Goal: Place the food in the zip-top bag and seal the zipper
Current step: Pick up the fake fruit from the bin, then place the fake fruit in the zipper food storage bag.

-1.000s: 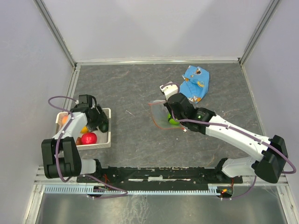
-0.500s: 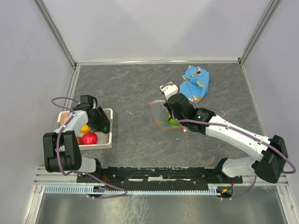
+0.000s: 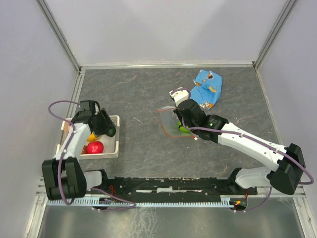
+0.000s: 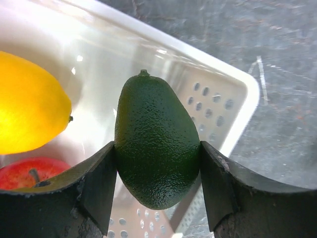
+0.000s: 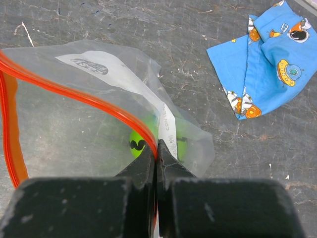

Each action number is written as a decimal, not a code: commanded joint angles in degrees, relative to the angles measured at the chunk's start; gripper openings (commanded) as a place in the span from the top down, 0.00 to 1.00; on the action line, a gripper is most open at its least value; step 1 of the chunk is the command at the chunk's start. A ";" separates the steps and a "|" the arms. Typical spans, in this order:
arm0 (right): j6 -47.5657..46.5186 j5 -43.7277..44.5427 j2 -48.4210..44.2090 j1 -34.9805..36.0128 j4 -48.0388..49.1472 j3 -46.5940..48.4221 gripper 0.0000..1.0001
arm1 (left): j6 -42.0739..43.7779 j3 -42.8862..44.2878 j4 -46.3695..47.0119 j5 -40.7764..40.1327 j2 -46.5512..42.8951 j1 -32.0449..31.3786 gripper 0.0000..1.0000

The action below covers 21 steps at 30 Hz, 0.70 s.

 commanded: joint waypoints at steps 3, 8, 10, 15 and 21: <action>1.12 1.18 -1.29 -0.16 0.65 1.19 0.98 | 0.95 1.39 1.75 1.20 -11.63 -0.40 0.55; 1.54 1.87 -1.03 -0.16 -1.02 1.89 0.98 | 0.73 2.52 3.58 5.03 -18.60 -1.70 0.55; 1.72 1.87 -0.79 -0.15 -1.87 2.75 0.98 | 0.73 2.59 5.59 6.42 -21.13 -3.06 0.56; 1.85 1.25 0.02 -0.16 -3.43 4.71 0.98 | -1.48 0.16 13.37 8.82 -27.98 -8.31 0.57; 2.08 -0.13 1.44 -0.16 -5.81 7.22 0.98 | -6.72 -4.61 24.97 8.80 -33.34 -18.00 0.58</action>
